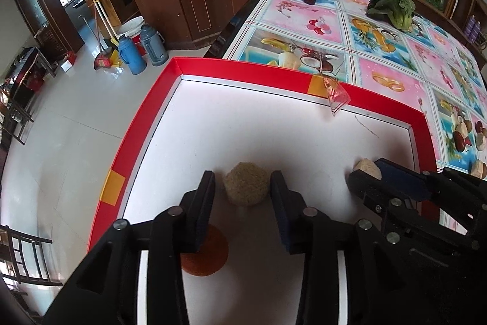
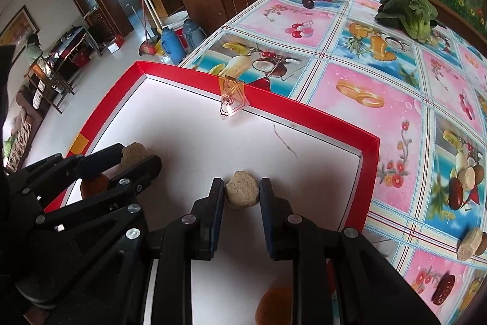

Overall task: Organize fruits
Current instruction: 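Carry both tan cakes over the white tray and open both grippers, then grasp a red date with the left gripper while the right grasps a tan cube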

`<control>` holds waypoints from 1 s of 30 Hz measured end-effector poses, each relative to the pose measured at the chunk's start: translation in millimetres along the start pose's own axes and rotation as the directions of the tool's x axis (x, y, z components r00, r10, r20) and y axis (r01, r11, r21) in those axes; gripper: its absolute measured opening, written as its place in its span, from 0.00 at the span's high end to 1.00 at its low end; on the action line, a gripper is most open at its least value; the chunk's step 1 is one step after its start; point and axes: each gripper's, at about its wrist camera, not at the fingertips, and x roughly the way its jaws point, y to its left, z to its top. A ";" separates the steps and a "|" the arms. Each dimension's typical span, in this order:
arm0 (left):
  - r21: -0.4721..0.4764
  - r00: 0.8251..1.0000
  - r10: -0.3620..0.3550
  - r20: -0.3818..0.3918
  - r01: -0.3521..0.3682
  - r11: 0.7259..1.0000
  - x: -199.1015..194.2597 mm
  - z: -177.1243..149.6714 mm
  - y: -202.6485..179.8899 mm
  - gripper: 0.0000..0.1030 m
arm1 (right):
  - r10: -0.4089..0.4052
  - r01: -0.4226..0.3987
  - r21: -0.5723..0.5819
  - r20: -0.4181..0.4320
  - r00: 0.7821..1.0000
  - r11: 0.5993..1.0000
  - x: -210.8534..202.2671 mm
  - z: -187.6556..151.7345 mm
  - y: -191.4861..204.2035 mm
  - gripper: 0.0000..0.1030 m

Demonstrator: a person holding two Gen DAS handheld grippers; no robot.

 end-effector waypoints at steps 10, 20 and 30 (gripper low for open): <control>-0.047 1.000 -0.001 0.031 0.003 0.999 -19.6 -5.1 2.2 0.35 | 0.042 -0.045 0.016 0.143 0.989 0.999 -45.7 -4.2 -15.3 0.64; 0.065 0.978 -0.106 0.181 0.096 0.993 -86.0 -22.3 -63.0 0.22 | -0.102 0.062 0.128 0.332 0.938 0.990 -143.2 -45.1 -101.0 0.58; 0.355 0.952 -0.289 0.099 0.237 0.904 -93.3 -54.9 -196.9 0.21 | -0.382 0.254 0.403 0.277 0.881 0.879 -197.2 -133.9 -241.0 0.55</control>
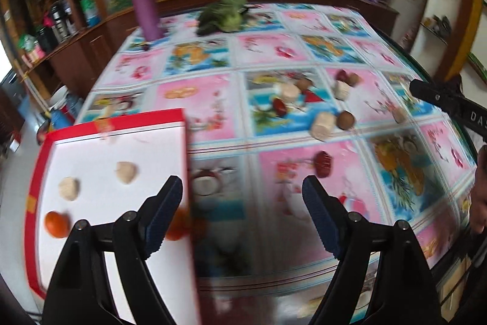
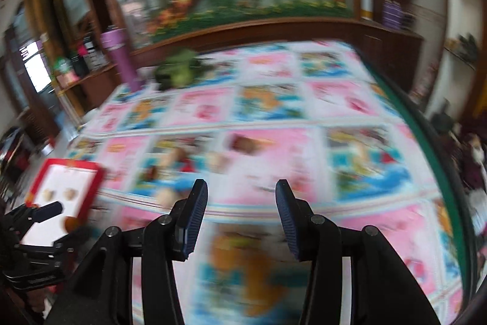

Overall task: Organize fruits
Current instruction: 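Grasp a red date with the left gripper while the right grasps a tan cube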

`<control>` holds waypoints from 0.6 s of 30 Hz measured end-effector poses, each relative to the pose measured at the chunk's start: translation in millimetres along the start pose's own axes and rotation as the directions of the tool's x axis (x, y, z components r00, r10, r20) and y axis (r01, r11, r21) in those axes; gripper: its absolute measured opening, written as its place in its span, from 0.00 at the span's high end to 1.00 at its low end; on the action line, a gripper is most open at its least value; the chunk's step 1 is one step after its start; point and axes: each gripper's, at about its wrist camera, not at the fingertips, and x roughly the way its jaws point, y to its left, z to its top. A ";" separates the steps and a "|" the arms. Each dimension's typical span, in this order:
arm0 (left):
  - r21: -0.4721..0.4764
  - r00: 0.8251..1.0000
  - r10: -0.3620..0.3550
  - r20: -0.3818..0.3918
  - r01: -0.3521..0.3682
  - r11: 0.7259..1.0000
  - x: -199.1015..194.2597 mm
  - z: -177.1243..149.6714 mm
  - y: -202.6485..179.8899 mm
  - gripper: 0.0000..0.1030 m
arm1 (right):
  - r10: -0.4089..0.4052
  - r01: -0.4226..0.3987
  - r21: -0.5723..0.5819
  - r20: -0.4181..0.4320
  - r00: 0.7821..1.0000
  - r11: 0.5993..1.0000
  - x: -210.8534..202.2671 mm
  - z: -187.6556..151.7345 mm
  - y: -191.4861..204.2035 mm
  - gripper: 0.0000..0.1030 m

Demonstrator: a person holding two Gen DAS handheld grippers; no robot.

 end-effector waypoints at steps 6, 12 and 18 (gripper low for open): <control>0.049 0.997 -0.048 -0.053 0.051 0.997 28.3 5.7 -36.2 0.21 | -0.034 0.037 0.039 -0.073 0.997 0.999 25.7 -16.0 -42.4 0.55; 0.053 0.991 -0.100 -0.094 0.105 0.993 44.0 6.1 -49.1 0.21 | -0.029 0.029 0.004 -0.087 0.996 1.000 41.4 -15.3 -38.9 0.55; 0.052 0.987 -0.118 -0.112 0.124 0.991 55.1 4.7 -50.3 0.35 | -0.048 0.049 0.008 -0.139 0.989 0.999 64.6 -14.5 -34.2 0.56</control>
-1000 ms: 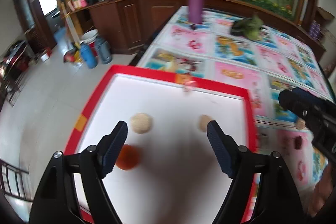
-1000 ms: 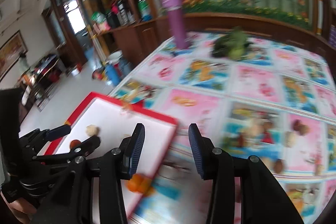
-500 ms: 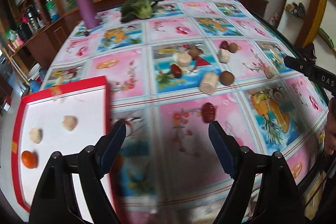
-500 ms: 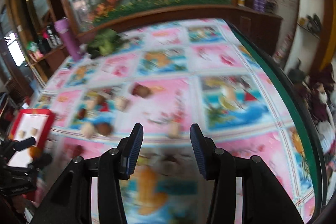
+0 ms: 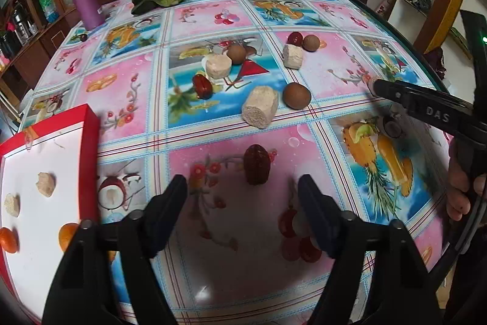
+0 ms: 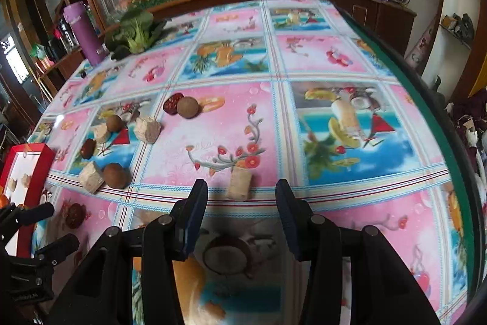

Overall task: Organize fruits
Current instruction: 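Grasp a red date with the left gripper while the right grasps a tan cube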

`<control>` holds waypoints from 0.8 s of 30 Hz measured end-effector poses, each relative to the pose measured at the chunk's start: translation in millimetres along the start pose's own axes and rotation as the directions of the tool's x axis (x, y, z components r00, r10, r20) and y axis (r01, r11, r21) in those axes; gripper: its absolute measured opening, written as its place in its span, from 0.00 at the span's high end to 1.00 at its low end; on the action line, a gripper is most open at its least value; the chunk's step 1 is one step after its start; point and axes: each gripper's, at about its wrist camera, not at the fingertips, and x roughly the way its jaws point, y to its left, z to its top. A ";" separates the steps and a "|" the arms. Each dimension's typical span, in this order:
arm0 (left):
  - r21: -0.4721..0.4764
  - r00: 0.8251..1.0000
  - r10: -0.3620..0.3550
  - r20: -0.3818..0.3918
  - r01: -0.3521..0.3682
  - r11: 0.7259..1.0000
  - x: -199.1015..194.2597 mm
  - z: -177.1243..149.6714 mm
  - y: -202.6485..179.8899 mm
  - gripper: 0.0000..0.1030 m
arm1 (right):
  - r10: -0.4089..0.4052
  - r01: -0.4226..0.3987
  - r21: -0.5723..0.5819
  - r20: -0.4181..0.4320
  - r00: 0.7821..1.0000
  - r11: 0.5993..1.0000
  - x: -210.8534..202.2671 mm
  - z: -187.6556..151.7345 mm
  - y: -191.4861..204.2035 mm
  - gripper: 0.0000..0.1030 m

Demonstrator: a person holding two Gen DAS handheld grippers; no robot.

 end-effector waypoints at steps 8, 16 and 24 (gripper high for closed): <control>-0.005 1.000 -0.019 0.016 0.019 1.000 10.2 5.9 -0.2 0.66 | -0.008 0.007 0.024 0.028 1.000 1.000 3.4 -4.2 -0.3 0.87; -0.018 0.998 -0.045 0.053 0.046 0.999 1.5 2.0 -0.4 0.79 | 0.066 -0.067 0.014 0.085 0.994 0.998 -10.3 -6.6 14.4 0.87; -0.065 0.986 0.042 0.164 -0.032 0.997 -51.7 -17.4 24.0 0.79 | 0.257 -0.249 -0.080 0.104 0.961 0.965 -33.2 -12.7 91.3 0.88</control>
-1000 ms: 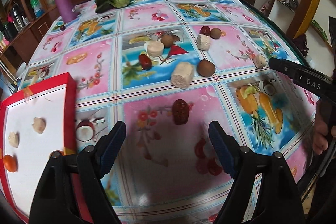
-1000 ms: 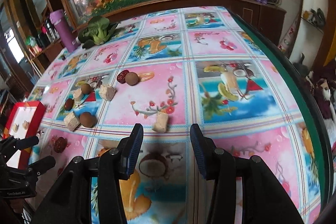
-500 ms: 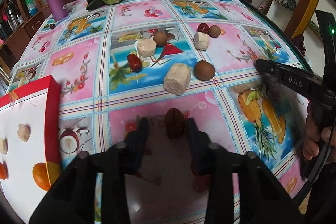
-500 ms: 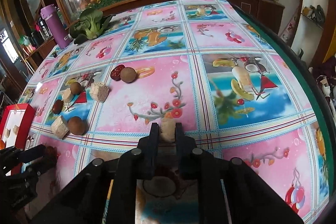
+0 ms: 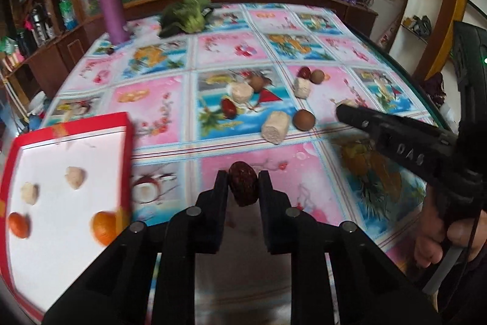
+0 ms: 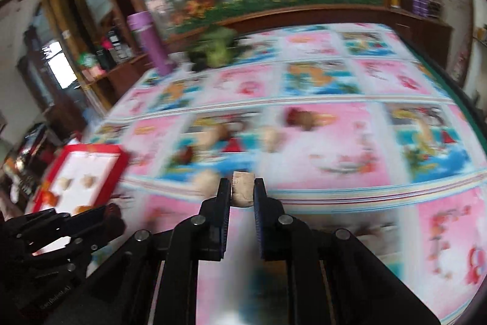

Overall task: Organize fruits
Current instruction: 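Grasp a red date with the left gripper while the right grasps a tan cube, then carry the red date and tan cube over the white tray and release both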

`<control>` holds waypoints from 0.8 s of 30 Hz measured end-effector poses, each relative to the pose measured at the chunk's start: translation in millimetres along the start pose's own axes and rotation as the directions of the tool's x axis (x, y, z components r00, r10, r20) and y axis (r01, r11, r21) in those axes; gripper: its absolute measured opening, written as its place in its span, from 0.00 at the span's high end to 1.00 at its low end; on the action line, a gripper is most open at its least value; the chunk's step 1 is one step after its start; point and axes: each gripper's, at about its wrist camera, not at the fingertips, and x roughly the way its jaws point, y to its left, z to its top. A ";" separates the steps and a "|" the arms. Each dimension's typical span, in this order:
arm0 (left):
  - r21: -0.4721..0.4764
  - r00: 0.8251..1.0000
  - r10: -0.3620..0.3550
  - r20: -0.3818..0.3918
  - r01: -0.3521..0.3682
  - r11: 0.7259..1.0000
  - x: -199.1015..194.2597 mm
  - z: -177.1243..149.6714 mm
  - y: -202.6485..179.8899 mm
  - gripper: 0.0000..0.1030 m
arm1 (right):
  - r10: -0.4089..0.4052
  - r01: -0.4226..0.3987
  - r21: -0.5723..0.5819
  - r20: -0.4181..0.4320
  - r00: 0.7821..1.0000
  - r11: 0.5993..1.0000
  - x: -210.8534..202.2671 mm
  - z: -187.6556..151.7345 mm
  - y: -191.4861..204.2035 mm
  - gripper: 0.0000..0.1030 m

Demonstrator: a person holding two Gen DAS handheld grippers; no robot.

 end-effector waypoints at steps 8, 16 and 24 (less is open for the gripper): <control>-0.131 0.983 0.177 0.056 -0.169 0.977 -51.5 -29.7 76.8 0.79 | 0.225 -0.227 -0.085 -0.036 0.974 0.970 2.4 4.4 101.5 0.88; -0.274 0.940 0.338 0.055 -0.311 0.910 -75.9 -48.2 150.6 0.79 | 0.286 -0.300 -0.222 -0.093 0.954 0.928 20.4 -3.3 197.6 0.88; -0.338 0.936 0.351 0.006 -0.328 0.882 -61.4 -60.9 188.2 0.79 | 0.259 -0.302 -0.247 -0.192 0.946 0.921 68.4 -14.4 237.5 0.88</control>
